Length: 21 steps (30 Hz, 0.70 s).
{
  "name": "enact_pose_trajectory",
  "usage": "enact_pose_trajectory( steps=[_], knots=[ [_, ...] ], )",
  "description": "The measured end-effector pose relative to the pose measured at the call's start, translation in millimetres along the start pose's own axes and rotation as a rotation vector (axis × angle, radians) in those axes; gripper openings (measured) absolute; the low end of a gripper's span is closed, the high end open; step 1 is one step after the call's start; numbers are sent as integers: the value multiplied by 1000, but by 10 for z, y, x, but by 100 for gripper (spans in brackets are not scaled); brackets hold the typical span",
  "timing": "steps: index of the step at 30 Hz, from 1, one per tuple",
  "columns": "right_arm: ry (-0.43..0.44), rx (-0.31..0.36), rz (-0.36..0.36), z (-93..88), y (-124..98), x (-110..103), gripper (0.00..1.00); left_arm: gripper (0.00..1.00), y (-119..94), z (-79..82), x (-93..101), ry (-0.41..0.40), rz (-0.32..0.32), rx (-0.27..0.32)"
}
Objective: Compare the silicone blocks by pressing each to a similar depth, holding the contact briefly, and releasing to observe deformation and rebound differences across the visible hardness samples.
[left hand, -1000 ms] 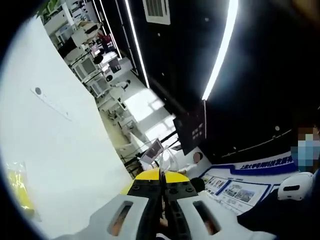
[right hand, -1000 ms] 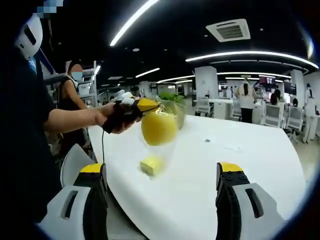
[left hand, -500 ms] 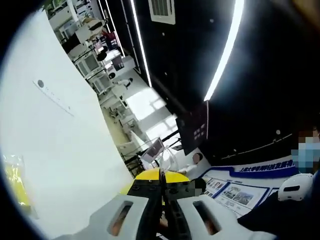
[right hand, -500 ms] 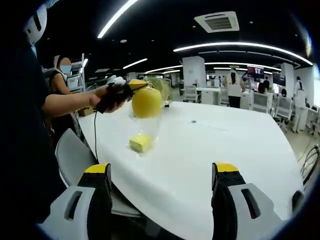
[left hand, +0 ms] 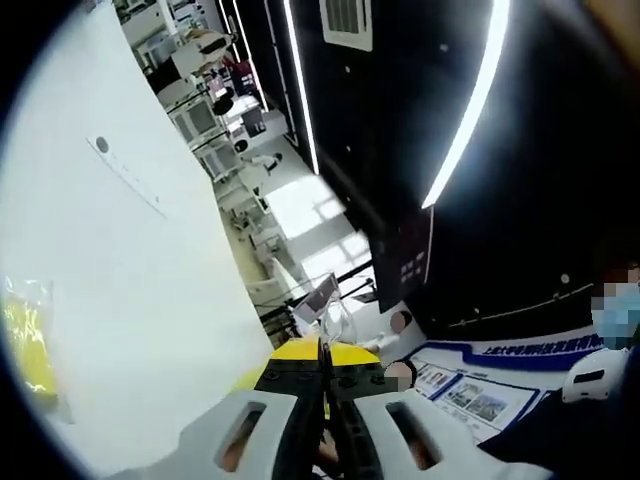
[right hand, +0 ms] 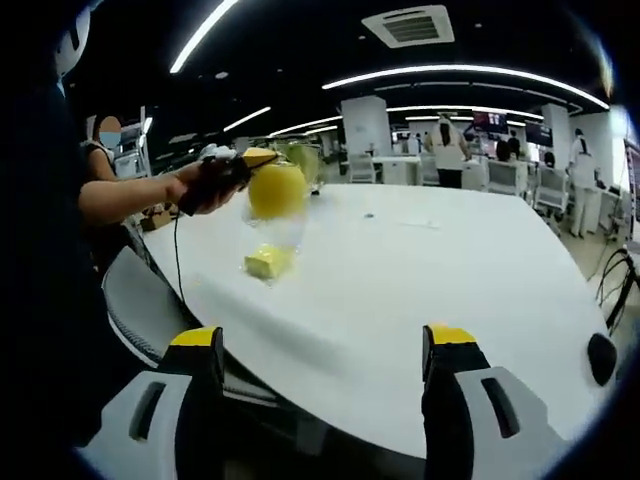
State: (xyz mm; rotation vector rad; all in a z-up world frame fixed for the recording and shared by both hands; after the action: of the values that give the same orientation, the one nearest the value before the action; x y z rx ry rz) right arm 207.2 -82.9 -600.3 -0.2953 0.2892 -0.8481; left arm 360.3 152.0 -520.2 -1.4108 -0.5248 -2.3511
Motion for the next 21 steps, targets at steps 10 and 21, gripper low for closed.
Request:
enact_pose_trajectory(
  steps=[10, 21],
  knots=[
    [9, -7, -4, -17, -56, -27, 73, 0, -8, -167, -306, -66, 53, 16],
    [37, -1, 7, -45, -91, -97, 72, 0, 80, -198, -834, -184, 175, 121]
  ],
)
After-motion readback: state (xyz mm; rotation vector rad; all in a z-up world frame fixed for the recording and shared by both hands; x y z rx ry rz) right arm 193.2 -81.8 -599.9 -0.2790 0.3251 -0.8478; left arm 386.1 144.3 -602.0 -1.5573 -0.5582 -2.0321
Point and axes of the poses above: the point that each gripper's makers call its tool centre point, and the gripper's own axes: y roughly forward along the fingers, x roughly to its right, z roughly out of its top, the point moved 4 cm from there along -y, roughly backward along the fingers
